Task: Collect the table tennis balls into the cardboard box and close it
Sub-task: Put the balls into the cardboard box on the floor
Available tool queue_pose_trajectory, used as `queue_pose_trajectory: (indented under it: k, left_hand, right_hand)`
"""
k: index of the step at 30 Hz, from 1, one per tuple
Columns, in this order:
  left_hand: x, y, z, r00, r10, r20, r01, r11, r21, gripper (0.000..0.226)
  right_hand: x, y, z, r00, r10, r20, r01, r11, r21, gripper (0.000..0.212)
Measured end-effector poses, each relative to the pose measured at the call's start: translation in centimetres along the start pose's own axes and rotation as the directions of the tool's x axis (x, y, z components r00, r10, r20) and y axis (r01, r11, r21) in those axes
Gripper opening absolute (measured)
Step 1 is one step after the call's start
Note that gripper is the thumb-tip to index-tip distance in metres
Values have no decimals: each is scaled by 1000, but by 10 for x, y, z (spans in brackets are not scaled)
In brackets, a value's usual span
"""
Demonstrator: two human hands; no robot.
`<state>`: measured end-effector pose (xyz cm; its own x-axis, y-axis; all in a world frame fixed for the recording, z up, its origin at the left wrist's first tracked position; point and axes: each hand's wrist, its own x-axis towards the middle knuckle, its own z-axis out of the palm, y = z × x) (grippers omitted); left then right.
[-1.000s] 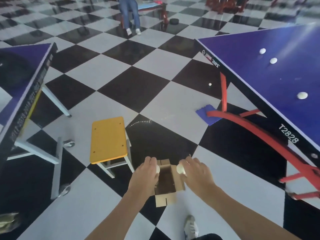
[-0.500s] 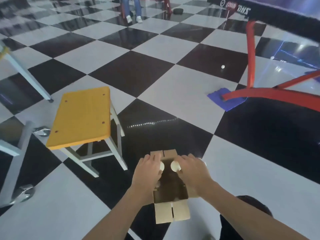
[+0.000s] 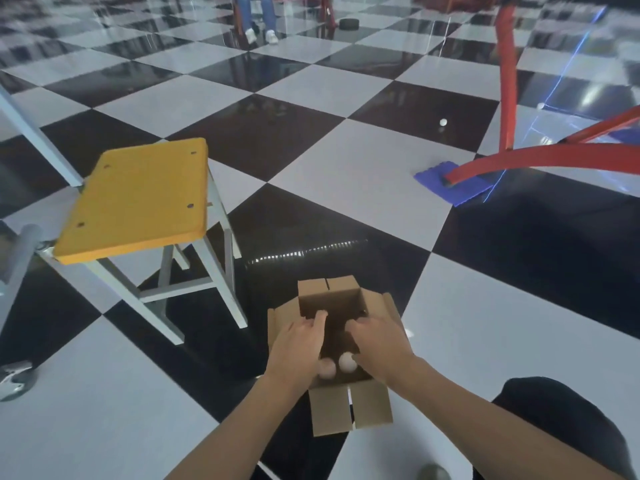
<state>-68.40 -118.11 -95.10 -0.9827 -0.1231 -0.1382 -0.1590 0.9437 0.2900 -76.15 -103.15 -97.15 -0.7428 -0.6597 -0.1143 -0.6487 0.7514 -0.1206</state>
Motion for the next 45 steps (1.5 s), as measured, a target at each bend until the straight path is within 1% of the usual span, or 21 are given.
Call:
queue_pose_trajectory:
  k: [3,6,8,11,14,17,19,21,22,23,24,25,26,28,30,32,35,39,42,45]
  left_hand:
    - [0,-3,-2,998,37,-52,-32,996,84,74]
    - [3,-7,-1,994,64,-86,-49,985,166,78]
    - [6,-8,-1,992,59,-114,-31,974,226,82]
    - [6,-8,-14,983,40,-181,17,953,302,86]
    - [7,-3,-47,973,8,-229,69,943,327,84]
    - [0,15,-99,959,10,-282,88,939,333,83]
    - [3,33,-145,965,-8,-263,93,946,312,84]
    - [-1,54,-196,953,18,-302,83,945,316,86]
    - [-5,65,-218,954,39,-298,64,943,328,86]
    - [-6,91,-277,962,49,-270,48,939,339,87]
    - [-7,97,-292,958,80,-277,26,932,361,87]
    - [-10,103,-304,959,65,-274,47,923,382,87]
    - [-7,107,-315,952,80,-296,33,933,360,87]
    - [-4,130,-362,963,80,-256,17,934,356,87]
    - [-8,158,-421,955,150,-254,-45,924,379,86]
    - [-3,189,-478,929,235,-286,-111,914,390,84]
    - [6,234,-549,913,291,-286,-168,907,386,86]
    - [27,290,-609,886,356,-298,-232,895,381,87]
    - [49,328,-628,868,371,-329,-240,895,376,86]
    - [73,364,-636,855,379,-353,-263,905,334,86]
  right_hand:
    - [0,2,-3,999,28,-33,-27,999,48,42]
    - [-1,4,-4,995,63,-78,-63,998,11,57]
    - [0,6,-5,993,69,-100,-74,996,-42,64]
    - [-2,7,-18,989,68,-128,-83,990,-113,69]
    - [-2,6,-56,990,69,-124,-88,984,-153,73]
    - [-9,1,-110,988,56,-146,-83,979,-184,75]
    - [-12,0,-157,992,64,-110,-83,981,-176,76]
    - [-19,-3,-209,985,68,-162,-96,980,-172,77]
    - [-23,-6,-230,982,69,-173,-100,979,-179,79]
    - [-33,-5,-291,973,128,-192,-158,976,-149,81]
    - [-36,-6,-310,970,119,-212,-155,975,-159,81]
    - [-38,-8,-322,970,138,-201,-175,968,-182,80]
    - [-38,-6,-334,966,149,-212,-185,969,-163,79]
    - [-46,-3,-389,960,209,-185,-241,955,-172,77]
    - [-64,-3,-451,951,216,-223,-256,951,-171,76]
    - [-78,5,-510,935,218,-281,-270,950,-159,76]
    - [-91,21,-588,917,265,-298,-316,939,-138,76]
    - [-99,53,-660,888,308,-341,-375,915,-150,76]
    - [-101,88,-690,865,337,-373,-422,889,-175,75]
    - [-103,127,-709,841,373,-392,-463,871,-163,77]
